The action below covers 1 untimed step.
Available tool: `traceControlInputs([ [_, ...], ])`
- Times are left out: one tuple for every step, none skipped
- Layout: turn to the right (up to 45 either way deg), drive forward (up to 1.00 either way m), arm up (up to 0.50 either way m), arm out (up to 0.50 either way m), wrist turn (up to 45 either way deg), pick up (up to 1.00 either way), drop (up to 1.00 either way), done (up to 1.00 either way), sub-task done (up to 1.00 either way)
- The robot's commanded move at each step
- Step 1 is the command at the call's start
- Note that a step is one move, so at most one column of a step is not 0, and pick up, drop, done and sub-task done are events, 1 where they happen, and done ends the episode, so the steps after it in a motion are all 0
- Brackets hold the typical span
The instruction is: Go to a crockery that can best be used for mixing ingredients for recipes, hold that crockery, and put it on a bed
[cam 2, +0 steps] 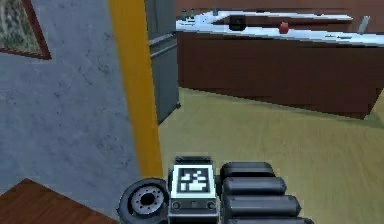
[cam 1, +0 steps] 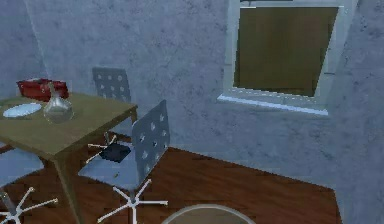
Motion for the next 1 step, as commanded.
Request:
traceControlInputs([
  [-45.0, 0.0, 0.0, 0.0, 0.0, 0.0, 0.0, 0.0, 0.0],
])
